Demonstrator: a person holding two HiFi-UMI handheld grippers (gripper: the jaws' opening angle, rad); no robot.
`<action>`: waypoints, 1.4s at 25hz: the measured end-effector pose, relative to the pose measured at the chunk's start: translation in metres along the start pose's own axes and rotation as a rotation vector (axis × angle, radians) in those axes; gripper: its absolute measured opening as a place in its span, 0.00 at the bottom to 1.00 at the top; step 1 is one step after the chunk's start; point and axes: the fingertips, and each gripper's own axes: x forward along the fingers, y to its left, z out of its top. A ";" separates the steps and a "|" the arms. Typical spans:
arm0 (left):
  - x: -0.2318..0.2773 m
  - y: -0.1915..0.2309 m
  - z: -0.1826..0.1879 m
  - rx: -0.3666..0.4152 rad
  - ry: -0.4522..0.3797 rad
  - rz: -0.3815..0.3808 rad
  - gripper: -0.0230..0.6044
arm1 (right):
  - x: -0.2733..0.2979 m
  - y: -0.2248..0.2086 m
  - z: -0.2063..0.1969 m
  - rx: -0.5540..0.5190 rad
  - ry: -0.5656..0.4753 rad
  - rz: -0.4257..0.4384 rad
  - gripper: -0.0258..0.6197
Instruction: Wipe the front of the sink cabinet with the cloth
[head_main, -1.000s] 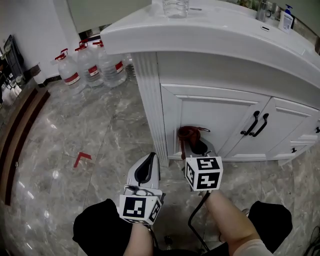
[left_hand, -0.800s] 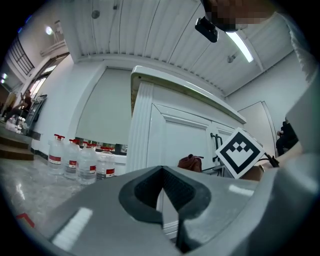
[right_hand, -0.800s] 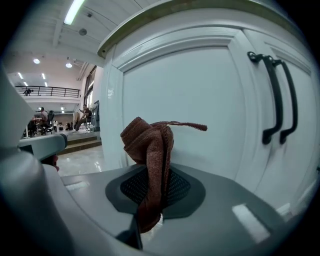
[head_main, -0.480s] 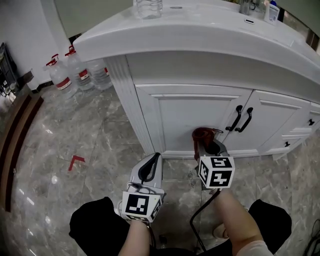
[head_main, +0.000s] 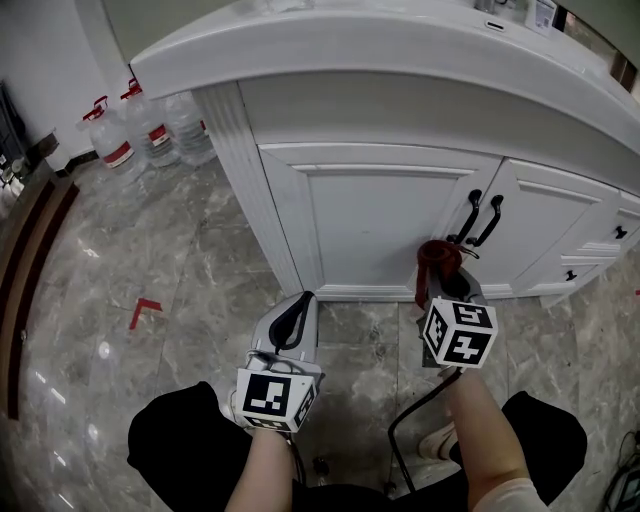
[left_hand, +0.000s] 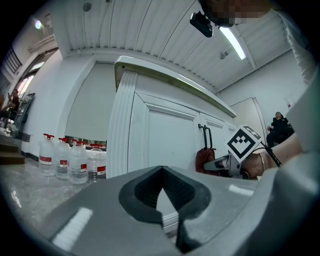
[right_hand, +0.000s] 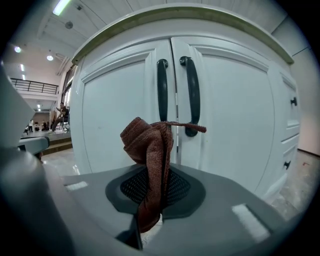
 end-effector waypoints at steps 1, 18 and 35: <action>-0.001 0.001 -0.002 -0.001 0.002 -0.001 0.04 | -0.002 -0.003 -0.001 -0.003 0.000 -0.014 0.17; -0.037 0.054 -0.016 -0.043 0.011 0.097 0.04 | 0.042 0.190 -0.069 -0.043 0.028 0.307 0.17; -0.025 0.043 -0.029 -0.098 0.039 0.065 0.04 | 0.063 0.173 -0.059 0.018 -0.015 0.257 0.17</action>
